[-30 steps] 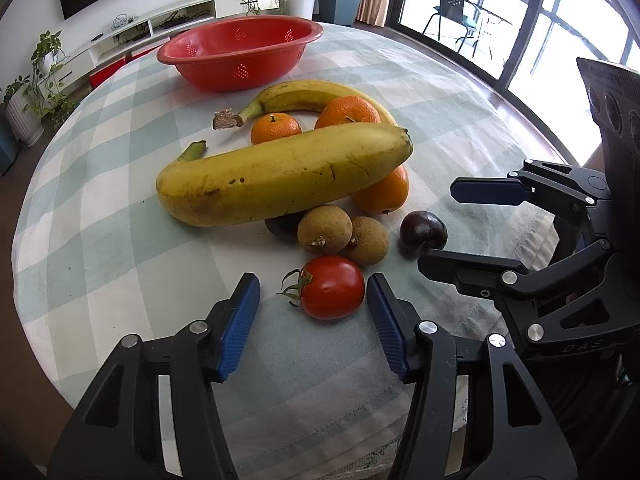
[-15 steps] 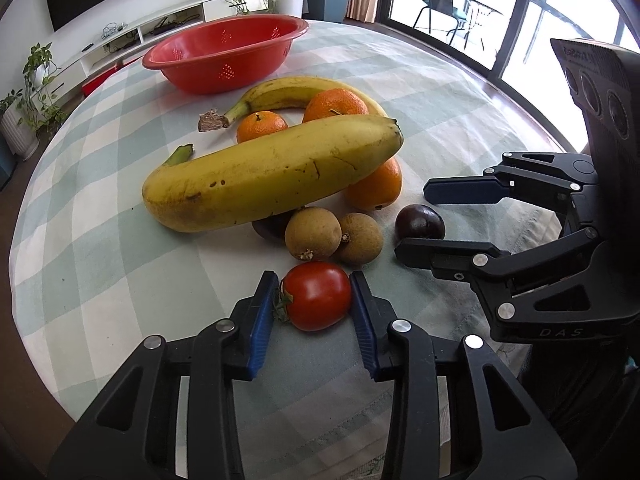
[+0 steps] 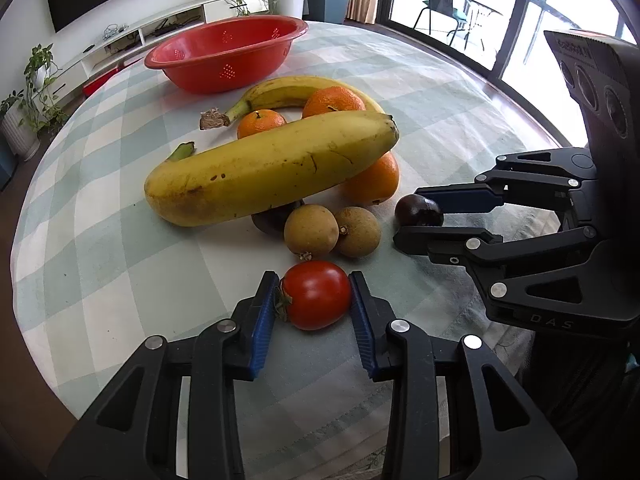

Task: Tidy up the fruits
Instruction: 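Close left tool on the tomato while right tool grips the dark fruit, lift both, then carry tomato in left tool and dark fruit in right tool into the red bowl, open both, then withdraw both open tools from the bowl back toward the fruit pile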

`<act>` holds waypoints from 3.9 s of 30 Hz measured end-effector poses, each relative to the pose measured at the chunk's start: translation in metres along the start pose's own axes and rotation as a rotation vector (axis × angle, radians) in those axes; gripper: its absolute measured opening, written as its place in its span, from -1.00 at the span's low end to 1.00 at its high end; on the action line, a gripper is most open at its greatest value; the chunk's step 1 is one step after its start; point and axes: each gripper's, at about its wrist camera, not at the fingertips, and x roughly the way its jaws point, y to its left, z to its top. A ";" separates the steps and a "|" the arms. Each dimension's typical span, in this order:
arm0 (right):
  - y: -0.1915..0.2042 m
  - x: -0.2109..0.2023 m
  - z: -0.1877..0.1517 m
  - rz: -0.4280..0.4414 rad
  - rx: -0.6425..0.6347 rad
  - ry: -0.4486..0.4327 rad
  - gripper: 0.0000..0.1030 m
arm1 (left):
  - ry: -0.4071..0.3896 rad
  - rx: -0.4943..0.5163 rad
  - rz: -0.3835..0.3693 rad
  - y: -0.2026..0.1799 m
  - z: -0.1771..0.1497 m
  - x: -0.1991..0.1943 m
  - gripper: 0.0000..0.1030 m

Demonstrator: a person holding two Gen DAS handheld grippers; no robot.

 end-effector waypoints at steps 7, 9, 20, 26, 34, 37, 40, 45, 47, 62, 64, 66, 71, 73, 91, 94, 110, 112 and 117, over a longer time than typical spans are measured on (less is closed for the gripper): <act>0.000 -0.002 0.000 -0.009 0.007 0.005 -0.40 | -0.001 -0.006 -0.008 -0.001 -0.002 -0.003 -0.37; 0.000 -0.002 0.000 -0.016 0.006 0.006 -0.40 | -0.003 -0.009 -0.009 -0.001 -0.003 -0.003 -0.37; 0.002 -0.004 -0.001 -0.031 0.004 0.002 -0.40 | -0.024 -0.032 -0.012 0.001 -0.007 -0.011 -0.38; 0.000 -0.010 -0.003 -0.028 0.016 -0.004 -0.40 | -0.044 -0.060 -0.027 0.004 -0.011 -0.021 -0.38; -0.010 -0.028 0.000 -0.016 0.037 -0.028 -0.40 | -0.100 -0.105 -0.062 0.015 -0.010 -0.050 -0.38; -0.022 -0.036 0.007 -0.019 0.055 -0.047 -0.40 | -0.133 -0.141 -0.083 0.030 -0.002 -0.065 -0.38; -0.040 -0.044 0.017 -0.036 0.084 -0.070 -0.40 | -0.168 -0.156 -0.063 0.049 0.013 -0.078 -0.38; -0.071 -0.056 0.039 -0.080 0.116 -0.110 -0.40 | -0.205 -0.148 -0.016 0.077 0.042 -0.093 -0.38; -0.079 -0.058 0.049 -0.095 0.116 -0.125 -0.40 | -0.209 -0.146 -0.005 0.087 0.054 -0.093 -0.38; -0.101 -0.020 0.181 -0.046 0.014 -0.198 -0.40 | -0.144 -0.016 0.087 0.125 0.214 -0.021 -0.38; -0.102 0.001 0.195 -0.037 0.001 -0.162 -0.40 | -0.107 -0.012 0.095 0.129 0.230 0.005 -0.38; -0.101 0.021 0.206 -0.042 -0.022 -0.127 -0.40 | -0.080 -0.010 0.091 0.132 0.238 0.028 -0.38; -0.102 0.059 0.215 -0.046 -0.052 -0.052 -0.40 | -0.026 0.003 0.085 0.131 0.247 0.068 -0.38; -0.103 0.070 0.217 -0.052 -0.059 -0.030 -0.40 | -0.004 0.010 0.089 0.130 0.246 0.080 -0.38; -0.106 0.097 0.211 -0.098 -0.057 0.021 -0.26 | 0.017 0.058 0.137 0.118 0.235 0.107 -0.33; -0.109 0.089 0.210 -0.100 -0.037 0.003 -0.13 | -0.003 0.044 0.145 0.121 0.233 0.098 -0.33; -0.097 -0.051 0.088 0.036 0.174 -0.298 0.69 | -0.215 -0.208 0.105 0.104 0.115 -0.046 0.70; -0.091 -0.055 0.067 0.031 0.216 -0.314 0.69 | -0.213 -0.304 0.079 0.099 0.089 -0.053 0.70; -0.073 -0.050 0.033 0.009 0.223 -0.314 0.69 | -0.198 -0.496 -0.006 0.081 0.039 -0.048 0.70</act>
